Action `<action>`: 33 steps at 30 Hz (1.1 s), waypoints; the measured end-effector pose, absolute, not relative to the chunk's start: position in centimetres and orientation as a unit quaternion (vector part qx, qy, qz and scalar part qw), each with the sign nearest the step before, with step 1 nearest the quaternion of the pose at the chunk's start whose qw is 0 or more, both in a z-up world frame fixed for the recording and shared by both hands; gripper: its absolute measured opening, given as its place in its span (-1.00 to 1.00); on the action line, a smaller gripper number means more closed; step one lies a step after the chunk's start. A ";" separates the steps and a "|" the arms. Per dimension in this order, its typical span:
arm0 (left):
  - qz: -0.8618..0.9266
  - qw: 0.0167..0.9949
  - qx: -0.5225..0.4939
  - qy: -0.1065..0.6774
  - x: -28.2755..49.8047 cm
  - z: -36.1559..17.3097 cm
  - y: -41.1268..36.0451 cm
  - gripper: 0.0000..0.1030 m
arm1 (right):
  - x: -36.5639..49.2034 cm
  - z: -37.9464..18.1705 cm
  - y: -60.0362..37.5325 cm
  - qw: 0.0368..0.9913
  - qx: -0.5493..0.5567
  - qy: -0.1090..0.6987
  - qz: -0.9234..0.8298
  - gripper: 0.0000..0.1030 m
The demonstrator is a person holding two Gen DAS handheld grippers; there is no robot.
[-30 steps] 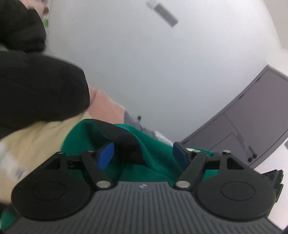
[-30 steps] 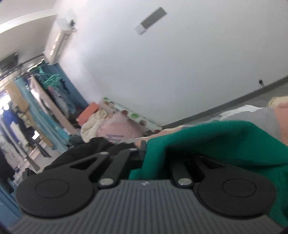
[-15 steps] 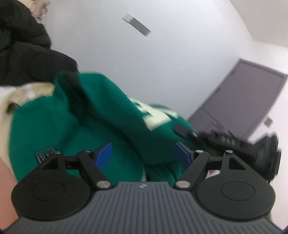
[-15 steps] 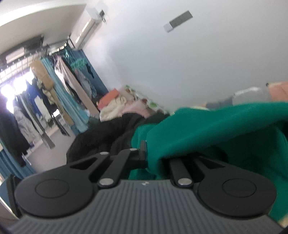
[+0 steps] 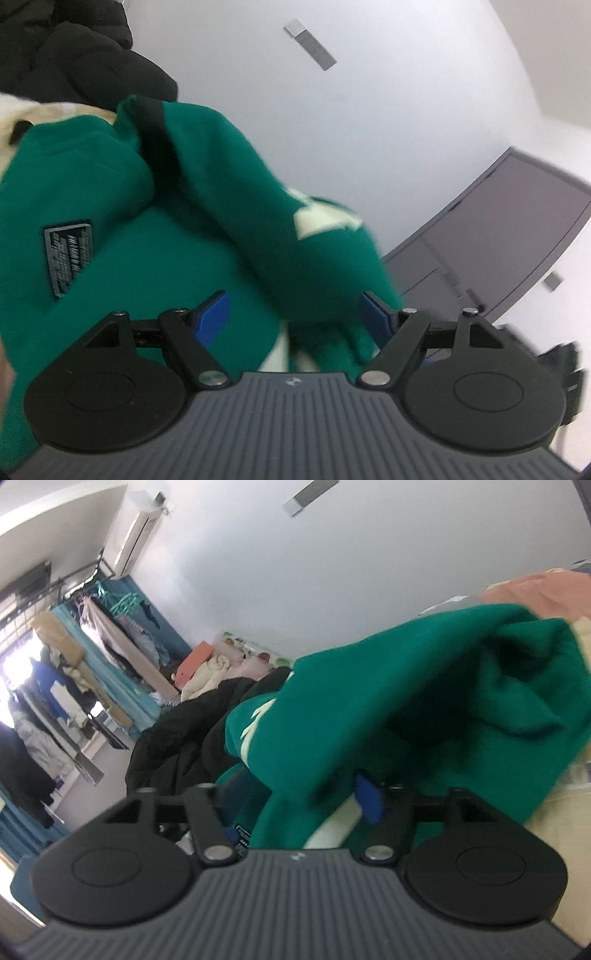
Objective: Fold large clothes
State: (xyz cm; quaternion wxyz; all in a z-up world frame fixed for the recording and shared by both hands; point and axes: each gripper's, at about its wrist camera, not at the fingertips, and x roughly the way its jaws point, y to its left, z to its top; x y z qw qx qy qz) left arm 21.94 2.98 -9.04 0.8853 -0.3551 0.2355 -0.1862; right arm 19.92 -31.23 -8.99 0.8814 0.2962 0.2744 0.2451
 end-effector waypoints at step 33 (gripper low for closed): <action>-0.089 0.957 -0.020 0.275 21.7 -10.0 -5.2 -0.75 | 27.8 -16.3 -38.7 0.904 0.304 0.295 0.049 -0.77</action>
